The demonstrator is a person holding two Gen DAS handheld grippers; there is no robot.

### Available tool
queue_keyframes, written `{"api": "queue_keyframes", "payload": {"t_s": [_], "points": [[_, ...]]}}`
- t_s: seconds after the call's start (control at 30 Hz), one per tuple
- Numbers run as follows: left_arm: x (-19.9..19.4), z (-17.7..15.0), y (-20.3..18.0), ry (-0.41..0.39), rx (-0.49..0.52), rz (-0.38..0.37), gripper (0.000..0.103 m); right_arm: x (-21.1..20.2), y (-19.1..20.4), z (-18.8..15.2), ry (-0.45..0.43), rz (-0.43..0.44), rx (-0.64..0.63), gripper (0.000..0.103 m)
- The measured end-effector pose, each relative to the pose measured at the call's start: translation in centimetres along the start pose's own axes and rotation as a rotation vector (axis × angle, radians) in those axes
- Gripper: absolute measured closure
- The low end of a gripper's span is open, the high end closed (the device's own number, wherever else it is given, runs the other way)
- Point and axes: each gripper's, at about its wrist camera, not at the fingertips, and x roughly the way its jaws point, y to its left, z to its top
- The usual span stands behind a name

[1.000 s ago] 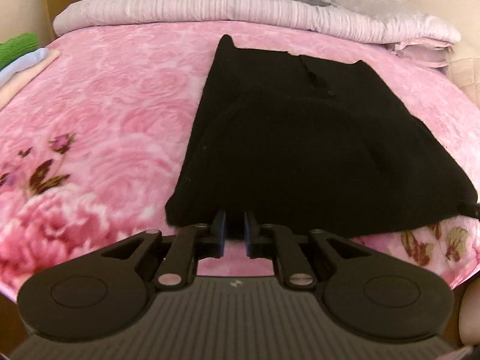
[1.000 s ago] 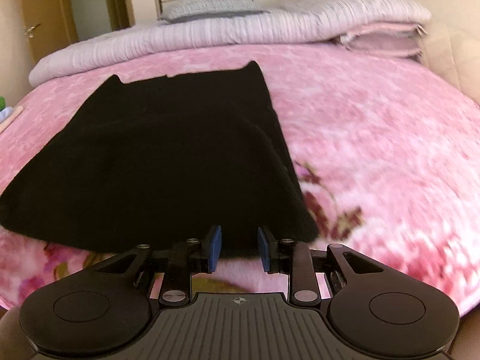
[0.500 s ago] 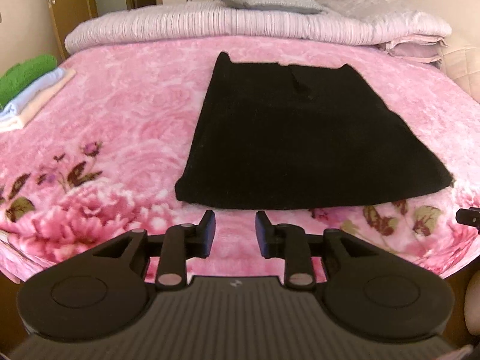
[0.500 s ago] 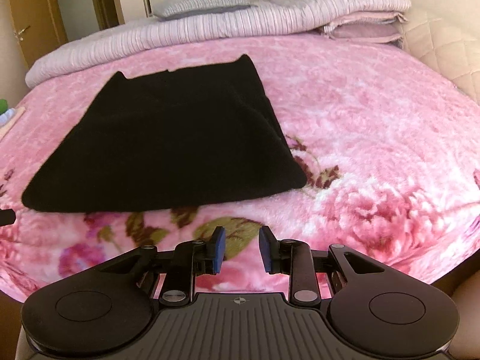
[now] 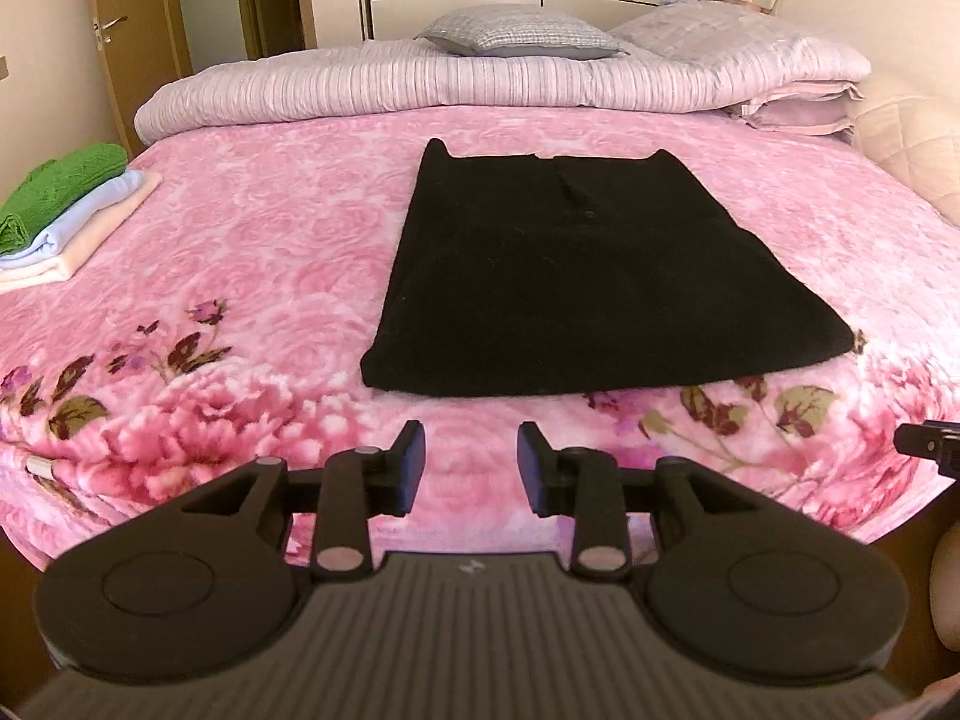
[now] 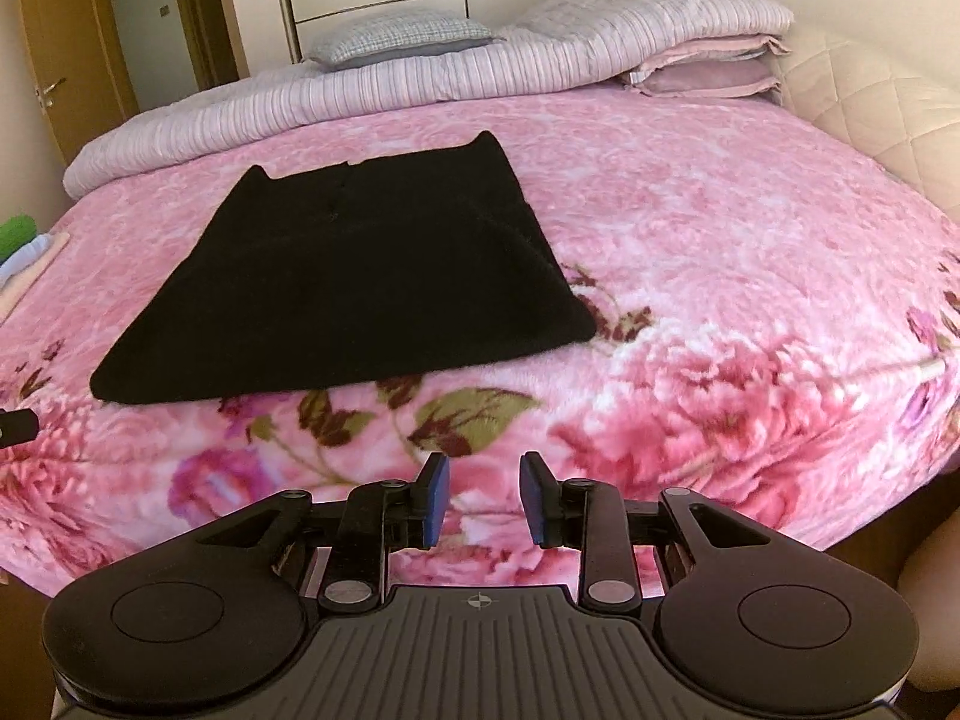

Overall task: Fold clothes
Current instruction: 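Open both grippers and raise them above the folded garment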

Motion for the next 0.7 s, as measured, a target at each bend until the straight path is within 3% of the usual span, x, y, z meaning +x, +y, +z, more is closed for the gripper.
{"api": "queue_keyframes", "payload": {"t_s": [0.43, 0.7], "points": [[-0.2, -0.4, 0.2, -0.006, -0.019, -0.009, 0.073, -0.1, 0.5, 0.0, 0.0, -0.008, -0.009, 0.073], [1.4, -0.5, 0.6, 0.029, -0.037, -0.009, 0.073, 1.0, 0.8, 0.5, 0.016, -0.021, -0.031, 0.072]]}}
